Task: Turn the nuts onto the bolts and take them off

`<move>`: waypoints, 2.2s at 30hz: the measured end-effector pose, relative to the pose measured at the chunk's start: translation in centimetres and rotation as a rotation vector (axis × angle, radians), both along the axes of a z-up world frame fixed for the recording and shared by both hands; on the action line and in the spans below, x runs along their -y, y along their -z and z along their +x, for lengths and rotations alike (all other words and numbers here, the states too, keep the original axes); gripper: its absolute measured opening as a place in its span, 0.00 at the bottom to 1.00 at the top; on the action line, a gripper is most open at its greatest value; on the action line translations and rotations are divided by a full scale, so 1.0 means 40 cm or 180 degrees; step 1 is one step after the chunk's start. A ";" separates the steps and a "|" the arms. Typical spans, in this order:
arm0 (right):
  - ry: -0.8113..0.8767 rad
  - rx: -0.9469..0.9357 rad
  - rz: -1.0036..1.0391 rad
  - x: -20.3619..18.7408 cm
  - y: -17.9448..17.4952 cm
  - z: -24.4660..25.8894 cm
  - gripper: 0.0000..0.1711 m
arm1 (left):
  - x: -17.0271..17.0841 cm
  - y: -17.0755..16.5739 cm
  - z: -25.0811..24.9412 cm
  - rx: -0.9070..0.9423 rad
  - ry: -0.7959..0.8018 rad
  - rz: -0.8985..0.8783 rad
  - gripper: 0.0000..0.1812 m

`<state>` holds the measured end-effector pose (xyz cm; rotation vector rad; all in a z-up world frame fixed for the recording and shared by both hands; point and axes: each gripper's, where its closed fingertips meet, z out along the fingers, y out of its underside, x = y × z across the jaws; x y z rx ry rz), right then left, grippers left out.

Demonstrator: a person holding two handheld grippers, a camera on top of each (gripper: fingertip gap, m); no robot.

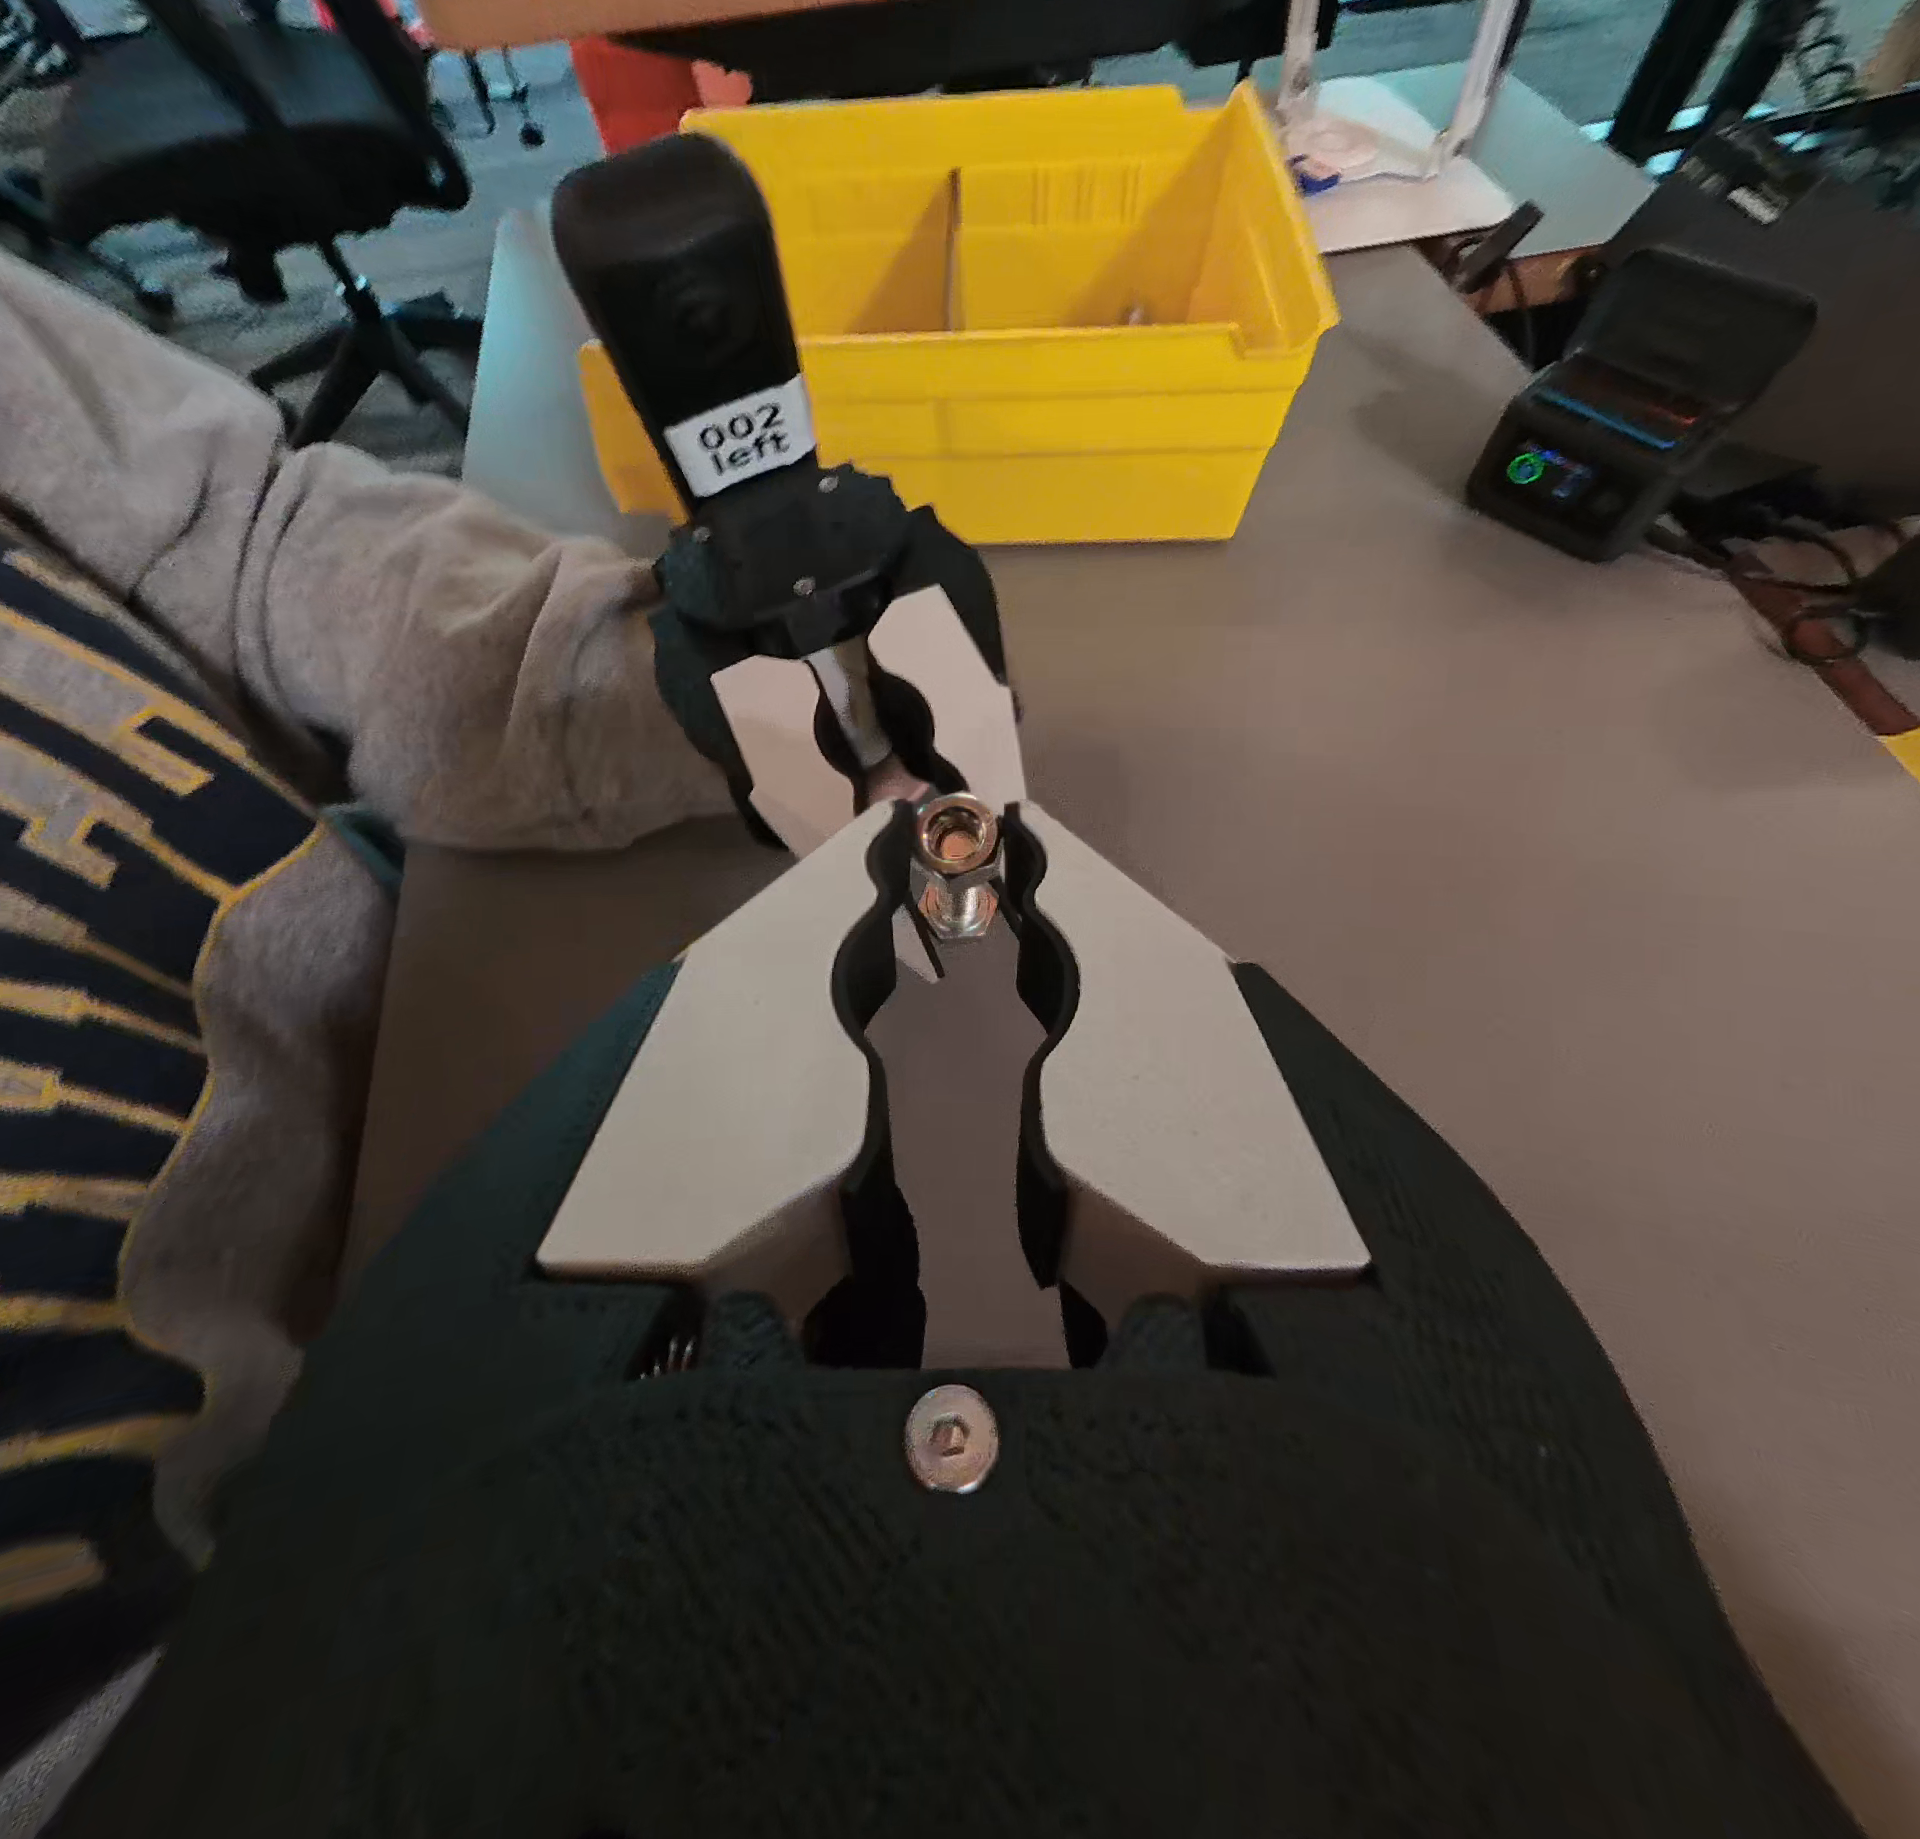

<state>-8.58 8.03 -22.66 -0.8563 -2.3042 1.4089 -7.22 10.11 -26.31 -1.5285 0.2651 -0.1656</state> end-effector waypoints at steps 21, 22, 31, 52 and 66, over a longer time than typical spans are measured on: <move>-0.0170 -0.0331 -0.0836 0.028 -0.021 0.037 0.09 | 0.038 -0.017 0.047 0.0320 0.0696 0.0050 0.09; -0.0168 -0.0355 -0.0927 0.029 -0.022 0.038 0.09 | 0.039 -0.017 0.048 0.0320 0.0704 0.0050 0.09; -0.0367 -0.0518 -0.1827 0.041 -0.051 0.049 0.09 | 0.058 -0.043 0.060 0.0571 0.0938 0.0219 0.09; 0.0176 -0.1138 -0.1971 0.029 -0.059 0.000 0.09 | 0.039 -0.046 0.016 0.0556 0.0407 0.0279 0.09; 0.0500 -0.0867 -0.2086 0.015 -0.042 -0.030 0.09 | 0.025 -0.025 -0.031 -0.0025 -0.0238 0.0197 0.09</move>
